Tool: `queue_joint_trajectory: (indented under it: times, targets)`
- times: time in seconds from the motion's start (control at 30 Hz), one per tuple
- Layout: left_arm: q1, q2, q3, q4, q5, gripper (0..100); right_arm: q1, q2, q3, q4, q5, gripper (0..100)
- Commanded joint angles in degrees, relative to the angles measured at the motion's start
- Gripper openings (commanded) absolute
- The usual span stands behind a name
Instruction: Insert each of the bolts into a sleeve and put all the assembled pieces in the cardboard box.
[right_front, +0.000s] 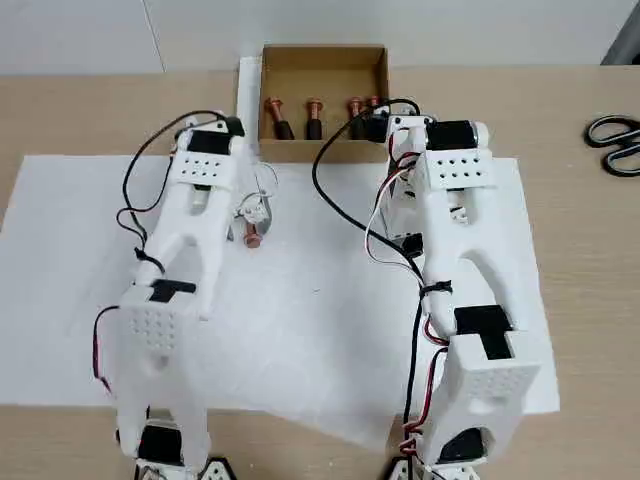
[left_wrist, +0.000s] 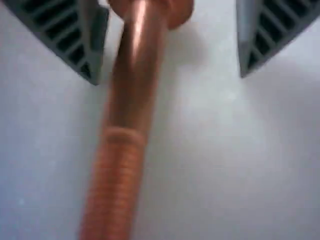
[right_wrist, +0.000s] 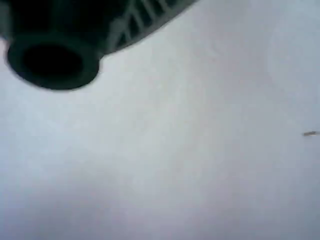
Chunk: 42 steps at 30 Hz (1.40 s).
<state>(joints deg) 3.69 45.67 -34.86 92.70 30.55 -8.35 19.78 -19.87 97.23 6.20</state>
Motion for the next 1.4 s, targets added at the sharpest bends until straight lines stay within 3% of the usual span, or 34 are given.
queue_joint_trajectory:
  times: [0.0, 0.2, 0.37, 0.47, 0.8, 1.2, 1.37]
  targets:
    - [0.62, 2.73, -4.53, -0.09, 2.46, 17, 0.04, -4.00, -1.49, 0.84, 0.70, 0.4]
    - [0.62, 4.66, -8.31, 0.09, 0.97, 0, 0.04, -3.91, -1.49, 0.84, 0.70, 0.4]
    - [0.79, 4.66, -17.98, 7.82, -0.53, 1, 0.40, -4.09, -1.49, 0.84, 0.88, 0.4]
    - [0.62, 4.04, -21.05, 7.82, -5.89, 1, 0.40, -4.26, -1.67, 0.84, 0.88, 0.4]
    - [0.44, -12.40, -21.32, 7.82, -42.37, 1, 2.24, -4.35, -1.76, 0.84, 0.88, 0.4]
    - [-2.90, -16.09, 0.57, 7.65, -92.22, 1, 5.76, -4.44, -1.76, 0.92, 0.88, 0.4]
    - [-4.66, -15.82, 5.05, 6.07, -106.90, 1, 5.58, -4.44, -1.76, 1.27, 0.88, 0.4]
